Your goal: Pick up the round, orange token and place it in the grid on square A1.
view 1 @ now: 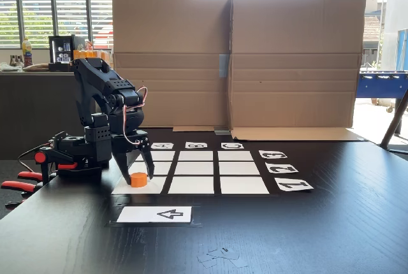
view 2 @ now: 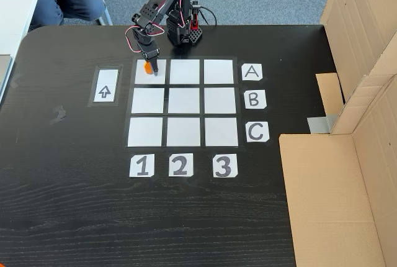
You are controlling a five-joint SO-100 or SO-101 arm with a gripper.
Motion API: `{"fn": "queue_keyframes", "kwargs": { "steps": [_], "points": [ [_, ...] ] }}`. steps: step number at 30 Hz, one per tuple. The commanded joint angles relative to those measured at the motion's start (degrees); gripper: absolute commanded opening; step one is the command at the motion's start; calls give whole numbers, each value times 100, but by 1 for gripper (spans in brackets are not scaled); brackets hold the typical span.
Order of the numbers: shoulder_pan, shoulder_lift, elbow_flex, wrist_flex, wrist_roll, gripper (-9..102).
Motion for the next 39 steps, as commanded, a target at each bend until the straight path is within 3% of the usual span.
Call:
{"fn": "queue_keyframes", "kwargs": {
  "steps": [1,21,29,39],
  "points": [
    [141,334,26,-79,-79,28],
    [633,2540,369,-62,-105,27],
    [923,3384,0,554,-70,25],
    [1819,4219,-1608,1784,-114,25]
  ]
}}
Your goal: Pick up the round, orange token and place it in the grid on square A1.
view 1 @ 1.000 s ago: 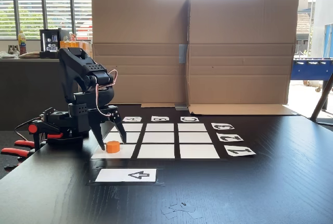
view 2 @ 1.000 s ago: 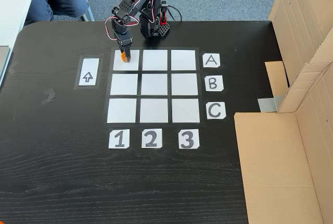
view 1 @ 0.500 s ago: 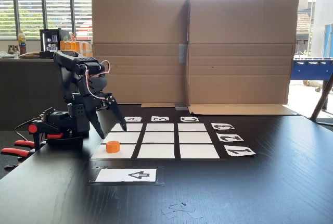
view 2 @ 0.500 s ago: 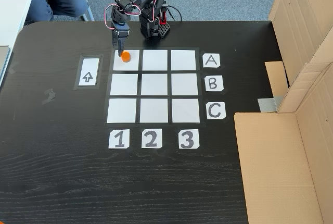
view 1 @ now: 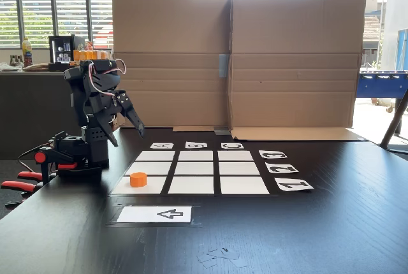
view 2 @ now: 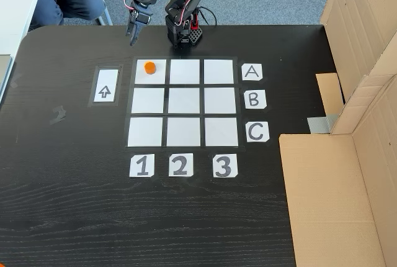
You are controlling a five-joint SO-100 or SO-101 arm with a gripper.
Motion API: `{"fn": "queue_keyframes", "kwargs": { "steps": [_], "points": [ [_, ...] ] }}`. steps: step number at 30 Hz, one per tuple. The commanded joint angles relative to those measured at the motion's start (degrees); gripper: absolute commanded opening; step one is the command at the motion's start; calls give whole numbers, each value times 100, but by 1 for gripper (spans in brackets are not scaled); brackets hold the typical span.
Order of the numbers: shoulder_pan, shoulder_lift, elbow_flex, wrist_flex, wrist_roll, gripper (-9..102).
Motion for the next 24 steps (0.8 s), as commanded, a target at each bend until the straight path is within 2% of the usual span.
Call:
{"fn": "queue_keyframes", "kwargs": {
  "steps": [1,6,12,17,24],
  "points": [
    [360,334,-677,360,0,25],
    [1090,949,-1239,765,0,24],
    [2338,1538,-1204,756,-88,24],
    [3270,1986,-703,721,-114,23],
    [3929,2900,334,694,-149,21]
  ]
}}
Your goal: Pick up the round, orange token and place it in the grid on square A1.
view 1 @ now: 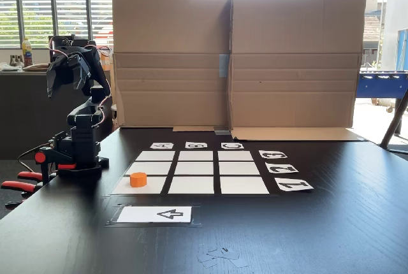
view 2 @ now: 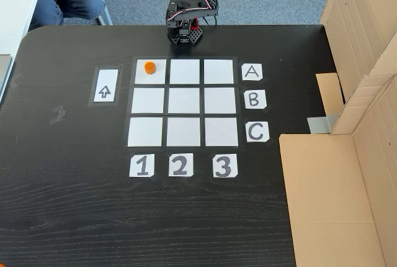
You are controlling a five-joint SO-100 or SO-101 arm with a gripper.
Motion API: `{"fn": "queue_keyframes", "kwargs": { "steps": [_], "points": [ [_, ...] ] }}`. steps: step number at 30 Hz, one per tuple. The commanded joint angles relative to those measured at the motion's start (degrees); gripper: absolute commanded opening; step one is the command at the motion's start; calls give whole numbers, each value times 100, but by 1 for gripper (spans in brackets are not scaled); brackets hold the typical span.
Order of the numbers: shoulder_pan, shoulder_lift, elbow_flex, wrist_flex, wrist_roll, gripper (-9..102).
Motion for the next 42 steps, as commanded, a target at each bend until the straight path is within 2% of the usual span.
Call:
{"fn": "queue_keyframes", "kwargs": {
  "steps": [1,16,27,33,42],
  "points": [
    [272,343,360,-79,-35,21],
    [589,1406,2224,-255,-105,20],
    [879,1573,3331,-1116,-237,19],
    [914,1863,3788,-1143,-316,12],
    [923,1969,4263,-1626,-325,7]
  ]
}}
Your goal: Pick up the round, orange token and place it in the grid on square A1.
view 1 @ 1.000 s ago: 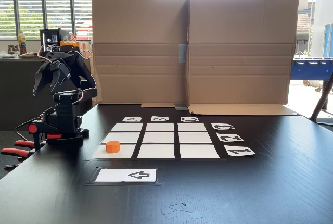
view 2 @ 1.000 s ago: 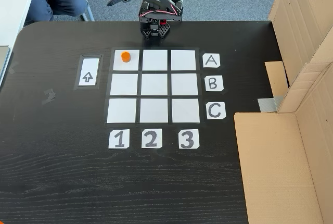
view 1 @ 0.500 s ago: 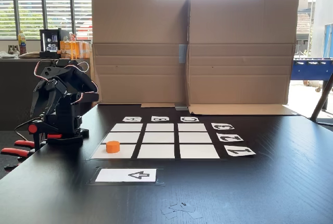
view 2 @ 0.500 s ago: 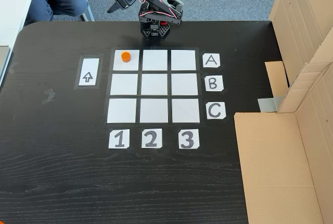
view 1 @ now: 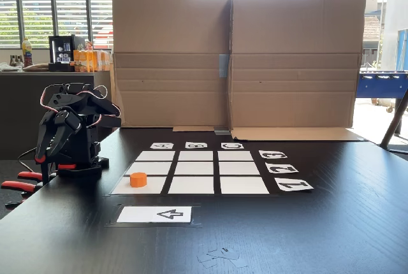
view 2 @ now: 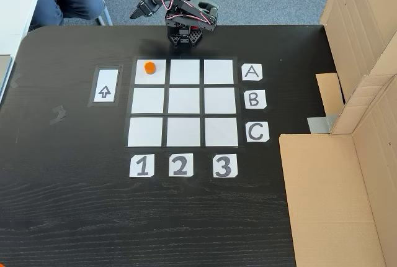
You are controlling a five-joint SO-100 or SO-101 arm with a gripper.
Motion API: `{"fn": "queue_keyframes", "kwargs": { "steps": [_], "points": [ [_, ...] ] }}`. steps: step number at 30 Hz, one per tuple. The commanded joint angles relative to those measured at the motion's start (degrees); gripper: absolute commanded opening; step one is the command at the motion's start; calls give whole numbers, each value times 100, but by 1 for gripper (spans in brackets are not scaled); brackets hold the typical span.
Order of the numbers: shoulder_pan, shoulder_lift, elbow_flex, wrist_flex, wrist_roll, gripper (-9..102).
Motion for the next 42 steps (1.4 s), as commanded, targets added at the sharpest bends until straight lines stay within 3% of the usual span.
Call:
{"fn": "queue_keyframes", "kwargs": {
  "steps": [1,42],
  "points": [
    [185,44,141,-264,-26,6],
    [-35,62,967,-756,-483,0]
  ]
}}
